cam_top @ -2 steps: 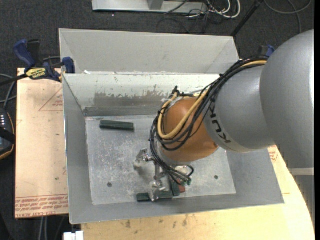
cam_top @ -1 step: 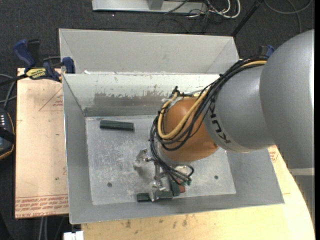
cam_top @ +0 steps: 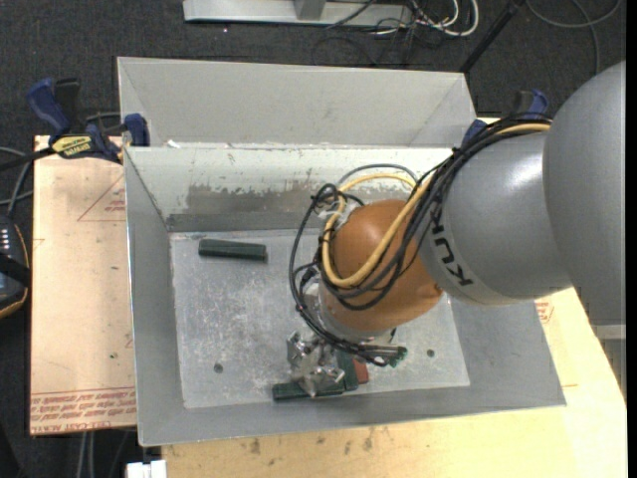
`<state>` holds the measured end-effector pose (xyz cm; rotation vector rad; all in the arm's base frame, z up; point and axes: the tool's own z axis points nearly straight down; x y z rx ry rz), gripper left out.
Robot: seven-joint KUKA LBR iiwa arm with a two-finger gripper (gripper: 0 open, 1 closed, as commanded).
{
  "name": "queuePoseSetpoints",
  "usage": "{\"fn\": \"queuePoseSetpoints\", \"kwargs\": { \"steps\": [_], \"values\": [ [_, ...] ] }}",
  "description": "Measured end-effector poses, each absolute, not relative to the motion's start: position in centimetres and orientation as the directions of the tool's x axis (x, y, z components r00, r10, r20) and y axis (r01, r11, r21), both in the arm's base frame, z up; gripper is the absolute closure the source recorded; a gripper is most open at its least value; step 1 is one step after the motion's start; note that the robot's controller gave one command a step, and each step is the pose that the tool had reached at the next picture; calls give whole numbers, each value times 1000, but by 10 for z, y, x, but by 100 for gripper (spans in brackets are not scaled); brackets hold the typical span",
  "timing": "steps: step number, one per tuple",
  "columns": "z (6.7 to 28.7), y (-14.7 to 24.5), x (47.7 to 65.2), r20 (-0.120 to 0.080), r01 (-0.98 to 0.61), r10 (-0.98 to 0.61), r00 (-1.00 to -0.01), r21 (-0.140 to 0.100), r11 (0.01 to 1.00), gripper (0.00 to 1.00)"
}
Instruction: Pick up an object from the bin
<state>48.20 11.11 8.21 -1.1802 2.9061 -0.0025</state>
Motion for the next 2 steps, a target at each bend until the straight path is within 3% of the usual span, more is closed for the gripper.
{"fn": "queuePoseSetpoints", "kwargs": {
  "steps": [1,2],
  "values": [
    [82,111,483,-7,-697,-697,-717,-4,717,100],
    [133,105,484,1,-645,-645,-764,3,764,100]
  ]
}}
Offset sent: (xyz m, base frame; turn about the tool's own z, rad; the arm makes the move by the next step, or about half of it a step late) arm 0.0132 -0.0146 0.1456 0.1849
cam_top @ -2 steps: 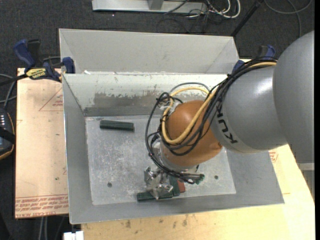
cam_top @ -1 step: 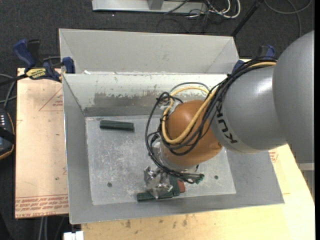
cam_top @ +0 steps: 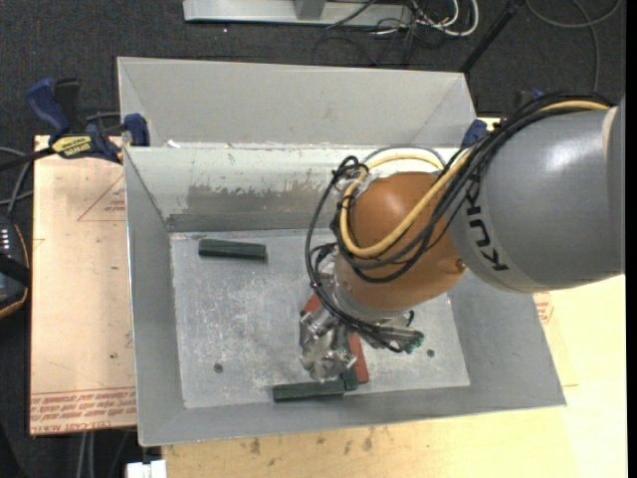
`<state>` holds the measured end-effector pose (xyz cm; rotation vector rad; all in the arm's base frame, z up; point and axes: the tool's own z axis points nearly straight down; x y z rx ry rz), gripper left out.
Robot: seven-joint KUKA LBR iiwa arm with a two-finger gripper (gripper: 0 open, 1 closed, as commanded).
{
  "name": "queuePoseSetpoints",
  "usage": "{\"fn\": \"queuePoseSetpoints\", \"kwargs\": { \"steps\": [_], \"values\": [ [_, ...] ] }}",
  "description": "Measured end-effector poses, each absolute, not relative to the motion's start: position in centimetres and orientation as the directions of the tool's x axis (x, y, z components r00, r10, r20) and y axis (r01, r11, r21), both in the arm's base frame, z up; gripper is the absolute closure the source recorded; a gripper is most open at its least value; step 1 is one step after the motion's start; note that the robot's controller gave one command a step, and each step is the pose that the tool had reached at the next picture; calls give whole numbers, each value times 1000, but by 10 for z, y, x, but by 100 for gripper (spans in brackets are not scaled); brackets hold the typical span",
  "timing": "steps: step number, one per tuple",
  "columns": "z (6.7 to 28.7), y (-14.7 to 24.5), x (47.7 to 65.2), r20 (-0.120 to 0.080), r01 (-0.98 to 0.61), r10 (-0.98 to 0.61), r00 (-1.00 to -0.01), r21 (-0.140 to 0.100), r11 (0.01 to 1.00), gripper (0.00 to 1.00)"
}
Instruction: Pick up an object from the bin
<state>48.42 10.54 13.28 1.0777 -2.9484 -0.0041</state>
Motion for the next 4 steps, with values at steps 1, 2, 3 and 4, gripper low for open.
{"fn": "queuePoseSetpoints", "kwargs": {
  "steps": [1,2,3,4],
  "values": [
    [178,122,518,-4,-287,-287,-958,1,958,0],
    [177,121,518,-3,-286,-286,-958,1,958,0],
    [160,112,514,-10,-356,-356,-934,1,935,0],
    [131,49,502,0,-541,-541,-841,2,841,0]
  ]
}}
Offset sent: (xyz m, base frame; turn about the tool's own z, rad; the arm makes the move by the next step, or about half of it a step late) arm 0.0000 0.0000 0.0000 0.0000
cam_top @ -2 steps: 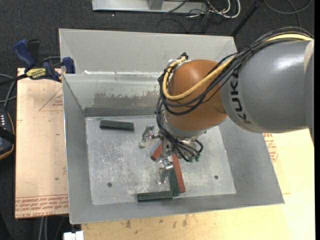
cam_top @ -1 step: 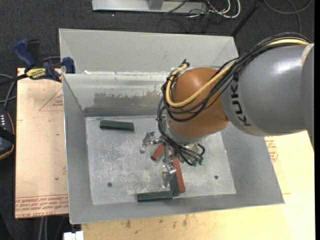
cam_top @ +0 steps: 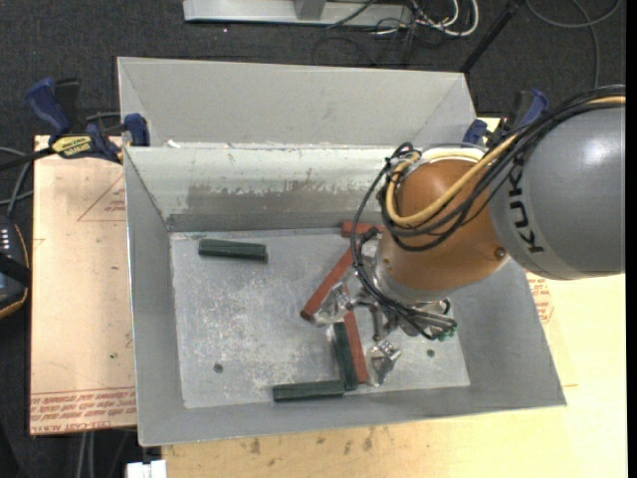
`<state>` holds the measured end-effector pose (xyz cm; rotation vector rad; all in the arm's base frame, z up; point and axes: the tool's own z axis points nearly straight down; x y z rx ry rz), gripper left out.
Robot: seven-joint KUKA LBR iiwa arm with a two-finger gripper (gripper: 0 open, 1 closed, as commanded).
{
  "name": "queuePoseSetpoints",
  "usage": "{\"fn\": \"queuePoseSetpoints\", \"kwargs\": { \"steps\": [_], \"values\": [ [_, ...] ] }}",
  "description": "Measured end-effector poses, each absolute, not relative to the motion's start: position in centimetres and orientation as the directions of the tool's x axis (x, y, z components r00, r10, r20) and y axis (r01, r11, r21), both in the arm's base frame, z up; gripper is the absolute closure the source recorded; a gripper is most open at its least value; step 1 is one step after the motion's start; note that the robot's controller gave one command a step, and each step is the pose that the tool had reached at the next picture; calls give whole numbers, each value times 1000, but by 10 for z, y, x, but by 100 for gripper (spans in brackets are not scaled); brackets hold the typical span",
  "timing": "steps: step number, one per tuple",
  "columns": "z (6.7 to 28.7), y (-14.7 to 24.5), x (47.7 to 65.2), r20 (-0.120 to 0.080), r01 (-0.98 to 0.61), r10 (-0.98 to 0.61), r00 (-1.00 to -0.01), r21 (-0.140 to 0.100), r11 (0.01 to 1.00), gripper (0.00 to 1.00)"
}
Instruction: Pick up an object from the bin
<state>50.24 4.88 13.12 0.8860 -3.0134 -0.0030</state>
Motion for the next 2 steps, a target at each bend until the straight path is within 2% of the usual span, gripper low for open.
{"fn": "queuePoseSetpoints", "kwargs": {
  "steps": [1,2],
  "values": [
    [105,40,496,2,-618,-618,-786,-3,786,0],
    [77,0,514,-11,-829,-829,-559,-5,559,100]
  ]
}}
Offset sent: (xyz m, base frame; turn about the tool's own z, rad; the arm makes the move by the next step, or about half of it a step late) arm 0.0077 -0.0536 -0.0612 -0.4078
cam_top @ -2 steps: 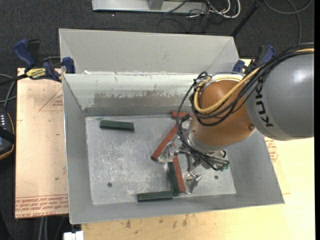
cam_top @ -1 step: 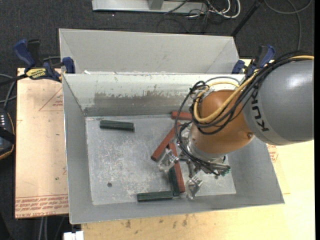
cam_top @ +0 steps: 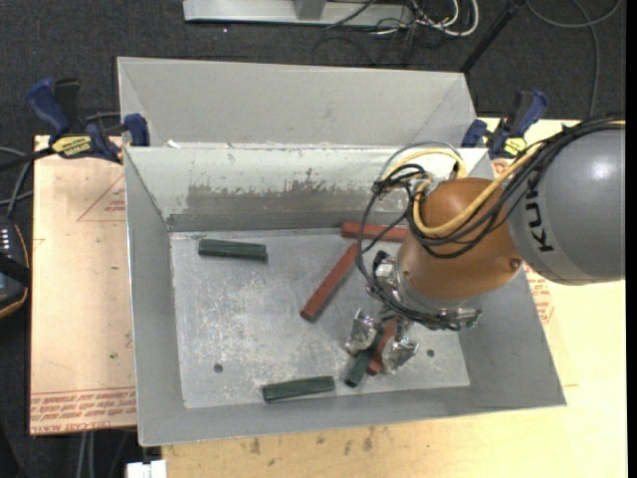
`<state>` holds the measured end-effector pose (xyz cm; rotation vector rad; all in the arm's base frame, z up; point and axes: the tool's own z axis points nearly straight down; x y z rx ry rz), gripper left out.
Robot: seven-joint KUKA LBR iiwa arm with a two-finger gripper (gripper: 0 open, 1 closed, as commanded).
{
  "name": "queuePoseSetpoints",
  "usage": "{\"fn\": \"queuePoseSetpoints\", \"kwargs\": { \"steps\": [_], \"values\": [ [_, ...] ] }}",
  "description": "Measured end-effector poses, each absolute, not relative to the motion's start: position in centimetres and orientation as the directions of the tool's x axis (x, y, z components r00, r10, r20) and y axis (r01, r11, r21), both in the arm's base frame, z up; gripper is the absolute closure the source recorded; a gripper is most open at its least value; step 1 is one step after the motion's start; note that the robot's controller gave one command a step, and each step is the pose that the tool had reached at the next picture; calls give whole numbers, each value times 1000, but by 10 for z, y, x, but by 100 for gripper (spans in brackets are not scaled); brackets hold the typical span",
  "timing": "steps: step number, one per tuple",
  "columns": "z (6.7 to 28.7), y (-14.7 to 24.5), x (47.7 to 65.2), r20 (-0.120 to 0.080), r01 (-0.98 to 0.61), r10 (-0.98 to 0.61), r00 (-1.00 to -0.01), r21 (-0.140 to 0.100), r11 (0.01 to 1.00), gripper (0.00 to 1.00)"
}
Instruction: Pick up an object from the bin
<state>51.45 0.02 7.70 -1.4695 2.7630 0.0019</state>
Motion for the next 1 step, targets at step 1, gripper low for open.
{"fn": "queuePoseSetpoints", "kwargs": {
  "steps": [1],
  "values": [
    [77,0,515,-11,-829,-829,-559,-5,559,100]
  ]
}}
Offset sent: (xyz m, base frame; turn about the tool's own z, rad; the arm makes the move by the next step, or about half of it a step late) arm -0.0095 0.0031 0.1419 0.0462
